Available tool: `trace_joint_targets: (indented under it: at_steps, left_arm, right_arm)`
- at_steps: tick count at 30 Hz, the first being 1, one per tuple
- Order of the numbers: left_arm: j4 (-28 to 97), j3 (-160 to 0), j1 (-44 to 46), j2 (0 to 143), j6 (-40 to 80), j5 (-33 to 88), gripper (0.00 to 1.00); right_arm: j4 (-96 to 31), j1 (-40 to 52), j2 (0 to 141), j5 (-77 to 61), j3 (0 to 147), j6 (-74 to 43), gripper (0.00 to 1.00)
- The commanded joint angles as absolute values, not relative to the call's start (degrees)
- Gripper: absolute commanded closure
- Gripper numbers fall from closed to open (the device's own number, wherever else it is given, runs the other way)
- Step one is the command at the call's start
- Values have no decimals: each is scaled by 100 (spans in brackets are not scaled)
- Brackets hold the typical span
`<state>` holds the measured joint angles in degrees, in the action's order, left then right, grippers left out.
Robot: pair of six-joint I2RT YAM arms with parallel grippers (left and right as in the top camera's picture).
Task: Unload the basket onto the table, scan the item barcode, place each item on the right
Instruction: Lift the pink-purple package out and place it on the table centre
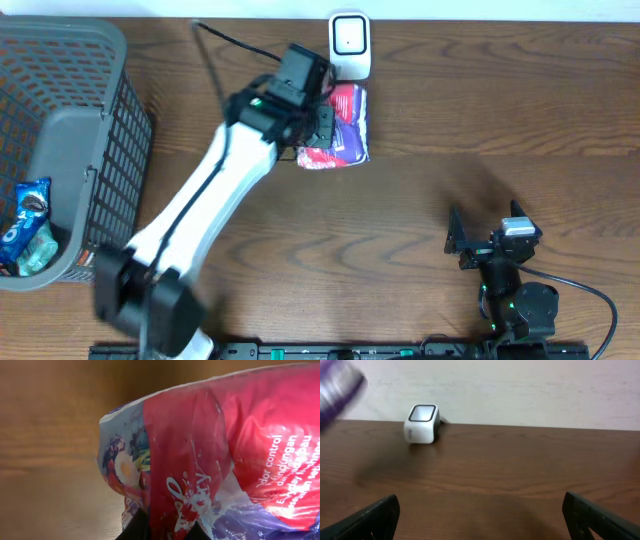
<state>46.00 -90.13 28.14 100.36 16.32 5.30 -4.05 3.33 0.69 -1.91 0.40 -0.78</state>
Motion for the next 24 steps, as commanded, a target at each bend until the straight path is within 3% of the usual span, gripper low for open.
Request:
trace_joint_targets:
  at_steps: [1, 3, 5, 6, 7, 8, 9, 15, 24]
  left_arm:
    - [4574, -8971, 2812, 10685, 1942, 604, 93]
    - [4574, -8971, 2812, 10962, 1944, 764, 92]
    - [4578, -8971, 2812, 11168, 1962, 819, 83]
    - [4584, -8971, 2812, 11246, 1964, 840, 69]
    - [4606, -8971, 2812, 11319, 1962, 843, 39]
    - [4624, -8971, 2812, 11340, 1962, 843, 17]
    - [4646, -8971, 2812, 11349, 1957, 840, 7]
    - [4976, -9314, 2705, 10991, 1815, 834, 4]
    - [4960, -10053, 1466, 8814, 1715, 104, 4]
  right_arm:
    - [-427, 281, 38, -183, 34, -14, 1]
    - [-427, 281, 38, -183, 34, -14, 1]
    - [-427, 281, 38, -183, 34, -14, 1]
    - [-427, 281, 38, -183, 32, -14, 1]
    - [-427, 281, 38, -183, 32, -14, 1]
    - [-427, 281, 38, -185, 34, -14, 1]
    - [-427, 281, 38, -183, 34, -14, 1]
    - [-427, 281, 38, -185, 34, -14, 1]
    - [-427, 281, 38, -183, 34, -14, 1]
